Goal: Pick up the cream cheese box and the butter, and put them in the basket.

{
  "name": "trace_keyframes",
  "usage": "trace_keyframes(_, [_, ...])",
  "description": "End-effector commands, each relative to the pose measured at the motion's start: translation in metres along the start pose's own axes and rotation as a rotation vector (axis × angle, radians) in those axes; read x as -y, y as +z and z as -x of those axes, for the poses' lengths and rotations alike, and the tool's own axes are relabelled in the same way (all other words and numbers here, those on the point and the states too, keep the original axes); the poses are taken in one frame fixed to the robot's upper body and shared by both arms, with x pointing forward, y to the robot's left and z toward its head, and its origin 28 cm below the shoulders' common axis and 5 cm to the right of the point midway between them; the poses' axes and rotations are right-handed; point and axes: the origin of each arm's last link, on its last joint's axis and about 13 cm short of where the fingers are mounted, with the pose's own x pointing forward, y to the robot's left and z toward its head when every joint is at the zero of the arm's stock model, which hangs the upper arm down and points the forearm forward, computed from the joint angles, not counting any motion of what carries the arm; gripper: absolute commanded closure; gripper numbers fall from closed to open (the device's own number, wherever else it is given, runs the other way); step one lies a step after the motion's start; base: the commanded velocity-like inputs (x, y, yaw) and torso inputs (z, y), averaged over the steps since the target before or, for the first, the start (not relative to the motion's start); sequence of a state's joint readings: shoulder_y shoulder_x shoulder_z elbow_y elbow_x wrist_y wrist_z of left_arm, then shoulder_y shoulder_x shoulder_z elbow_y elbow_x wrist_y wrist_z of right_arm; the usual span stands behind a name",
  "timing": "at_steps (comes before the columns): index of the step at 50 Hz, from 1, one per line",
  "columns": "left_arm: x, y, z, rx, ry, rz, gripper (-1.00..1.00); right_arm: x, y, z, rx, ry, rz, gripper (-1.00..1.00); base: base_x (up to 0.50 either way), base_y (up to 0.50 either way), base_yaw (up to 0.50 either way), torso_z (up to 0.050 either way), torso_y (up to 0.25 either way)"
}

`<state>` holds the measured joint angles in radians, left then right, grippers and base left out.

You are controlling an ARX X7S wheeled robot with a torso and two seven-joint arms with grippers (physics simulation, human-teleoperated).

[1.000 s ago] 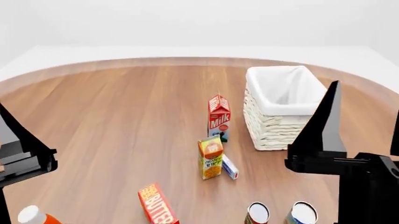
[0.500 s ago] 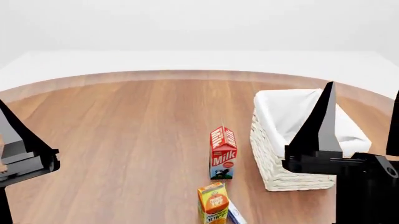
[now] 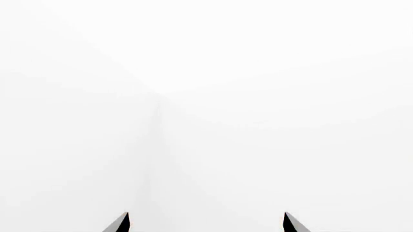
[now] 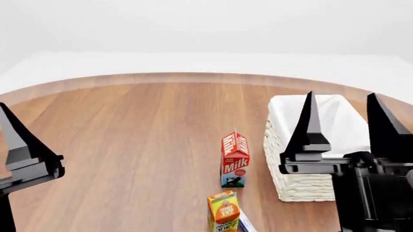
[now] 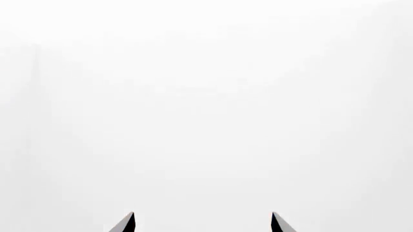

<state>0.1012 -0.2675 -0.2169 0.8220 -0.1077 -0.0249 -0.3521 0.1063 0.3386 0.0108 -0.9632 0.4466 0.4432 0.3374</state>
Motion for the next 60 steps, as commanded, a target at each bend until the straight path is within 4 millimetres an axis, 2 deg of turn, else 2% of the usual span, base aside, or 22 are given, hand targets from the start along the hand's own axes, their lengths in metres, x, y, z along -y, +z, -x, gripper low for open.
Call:
trace_keyframes(1, [0.001, 0.0, 0.0, -0.002, -0.004, 0.001, -1.0, 0.001, 0.012, 0.004, -0.308, 0.075, 0.01, -1.0, 0.0, 0.0, 0.0, 0.0, 0.0])
trace_keyframes(6, [0.002, -0.001, 0.001, -0.004, -0.01, 0.003, -1.0, 0.006, 0.024, 0.005, -0.425, 0.047, 0.074, -1.0, 0.0, 0.0, 0.0, 0.0, 0.0])
trace_keyframes(8, [0.002, 0.0, 0.001, -0.003, -0.013, 0.004, -1.0, 0.007, 0.027, 0.005, -0.53, 0.035, 0.08, -1.0, 0.0, 0.0, 0.0, 0.0, 0.0])
trace_keyframes(10, [0.002, 0.001, 0.001, -0.002, -0.014, 0.005, -1.0, 0.007, 0.033, 0.005, -0.62, 0.095, 0.082, -1.0, 0.0, 0.0, 0.0, 0.0, 0.0])
trace_keyframes(18, [0.004, 0.002, 0.002, -0.001, -0.025, 0.007, -1.0, 0.01, 0.056, -0.008, -0.661, 0.15, 0.154, -1.0, 0.0, 0.0, 0.0, 0.0, 0.001])
trace_keyframes(24, [0.004, 0.002, 0.002, -0.005, -0.026, 0.014, -1.0, 0.004, 0.065, -0.015, -0.714, 0.211, 0.195, -1.0, 0.0, 0.0, 0.0, 0.0, 0.0])
trace_keyframes(29, [0.005, 0.001, 0.002, -0.012, -0.031, 0.018, -1.0, 0.004, 0.062, -0.021, -0.759, 0.216, 0.213, -1.0, 0.0, 0.0, 0.0, 0.0, 0.0])
trace_keyframes(43, [0.008, -0.001, 0.002, -0.019, -0.044, 0.017, -1.0, 0.012, 0.045, -0.042, -0.858, 0.18, 0.096, -1.0, 0.0, 0.0, 0.0, 0.0, 0.0])
trace_keyframes(50, [0.007, -0.001, 0.002, -0.02, -0.042, 0.016, -1.0, 0.013, 0.03, -0.044, -0.936, 0.175, 0.073, -1.0, 0.0, 0.0, 0.0, 0.0, 0.0])
trace_keyframes(60, [0.008, -0.002, 0.003, -0.023, -0.045, 0.016, -1.0, 0.013, 0.02, -0.047, -0.97, 0.188, 0.086, -1.0, 0.0, 0.0, 0.0, 0.0, 0.0])
